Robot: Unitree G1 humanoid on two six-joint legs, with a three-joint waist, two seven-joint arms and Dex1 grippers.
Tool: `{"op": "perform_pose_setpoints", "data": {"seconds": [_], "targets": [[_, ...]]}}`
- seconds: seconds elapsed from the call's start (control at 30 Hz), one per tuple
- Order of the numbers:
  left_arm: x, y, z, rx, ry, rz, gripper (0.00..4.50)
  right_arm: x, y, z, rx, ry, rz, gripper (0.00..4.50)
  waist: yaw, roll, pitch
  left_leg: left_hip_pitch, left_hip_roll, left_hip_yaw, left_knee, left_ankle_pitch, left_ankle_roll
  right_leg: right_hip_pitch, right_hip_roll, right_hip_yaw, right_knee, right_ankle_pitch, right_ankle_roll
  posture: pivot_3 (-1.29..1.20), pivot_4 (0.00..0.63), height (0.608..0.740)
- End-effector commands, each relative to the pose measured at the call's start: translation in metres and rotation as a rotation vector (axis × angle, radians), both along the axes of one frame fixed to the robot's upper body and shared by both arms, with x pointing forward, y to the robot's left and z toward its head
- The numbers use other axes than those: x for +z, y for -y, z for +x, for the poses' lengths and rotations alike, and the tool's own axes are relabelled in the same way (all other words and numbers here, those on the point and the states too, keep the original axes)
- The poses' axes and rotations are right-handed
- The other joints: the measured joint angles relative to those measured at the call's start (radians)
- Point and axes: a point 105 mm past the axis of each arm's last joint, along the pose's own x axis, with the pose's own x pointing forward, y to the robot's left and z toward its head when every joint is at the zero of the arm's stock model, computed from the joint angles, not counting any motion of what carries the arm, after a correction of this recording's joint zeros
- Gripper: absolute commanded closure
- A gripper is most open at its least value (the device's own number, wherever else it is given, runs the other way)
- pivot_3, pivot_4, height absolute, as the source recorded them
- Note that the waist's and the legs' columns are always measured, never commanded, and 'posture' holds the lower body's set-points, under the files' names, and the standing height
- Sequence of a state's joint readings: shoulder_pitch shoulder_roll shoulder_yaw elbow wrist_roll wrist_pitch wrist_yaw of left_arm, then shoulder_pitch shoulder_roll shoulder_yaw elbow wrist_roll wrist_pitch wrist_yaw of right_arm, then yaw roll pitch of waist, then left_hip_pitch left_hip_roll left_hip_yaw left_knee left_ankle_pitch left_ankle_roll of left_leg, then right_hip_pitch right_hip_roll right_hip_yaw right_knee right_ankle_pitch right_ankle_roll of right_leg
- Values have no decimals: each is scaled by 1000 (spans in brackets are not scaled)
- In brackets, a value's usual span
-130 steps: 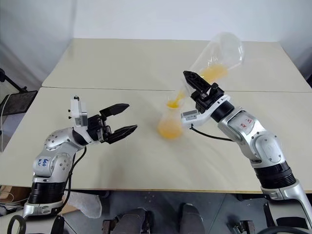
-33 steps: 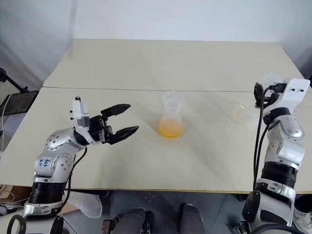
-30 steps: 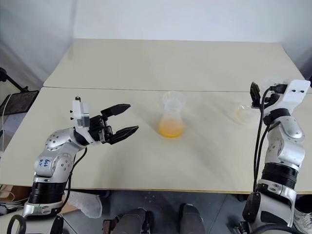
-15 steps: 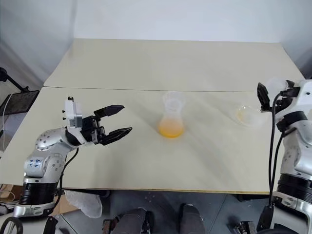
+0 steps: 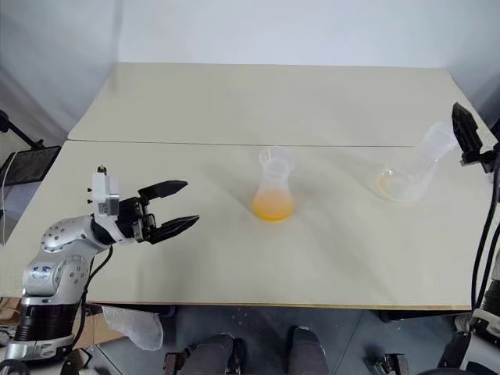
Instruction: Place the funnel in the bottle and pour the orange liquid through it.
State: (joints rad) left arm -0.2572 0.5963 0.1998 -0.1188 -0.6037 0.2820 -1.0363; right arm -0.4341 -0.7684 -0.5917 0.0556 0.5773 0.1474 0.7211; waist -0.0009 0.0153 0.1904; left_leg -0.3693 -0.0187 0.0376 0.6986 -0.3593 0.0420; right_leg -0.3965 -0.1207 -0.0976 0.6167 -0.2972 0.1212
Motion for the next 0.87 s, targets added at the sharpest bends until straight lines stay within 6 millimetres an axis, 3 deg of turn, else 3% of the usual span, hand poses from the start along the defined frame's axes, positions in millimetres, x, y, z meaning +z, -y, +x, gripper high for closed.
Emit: {"op": "perform_pose_setpoints", "data": {"seconds": [0.03,0.1,0.23,0.33,0.63,0.87], "targets": [[15,-6,-8,13,47,9,0,-11,-56,-19,293,-83,-174,19,1,0,0,0,0,0,0,0,0,0,-3,1,0,0,0,0,150,740],[13,-8,-10,18,61,32,0,-33,-75,-29,411,-172,-221,19,4,0,0,1,0,-2,0,0,0,2,-5,-1,-2,0,0,0,150,740],[9,-14,-10,64,94,79,0,-64,-93,-43,518,-264,-259,19,21,0,0,0,-4,-2,0,-1,3,4,-10,-3,-6,1,1,0,150,740],[2,-22,-16,81,104,143,0,-102,-115,-69,650,-285,-365,19,27,-1,-1,0,-4,-3,-1,-1,3,5,-10,-4,-8,1,2,0,150,740],[-5,-19,-12,123,177,207,0,-131,-96,-92,673,-302,-485,19,28,-1,0,1,-5,-2,-1,0,4,7,-11,-5,-10,1,2,0,150,740],[-5,-18,-5,144,178,202,0,-132,-86,-94,578,-302,-470,19,23,-1,0,1,-5,-1,-1,0,3,6,-10,-5,-9,1,2,0,150,740]]}}
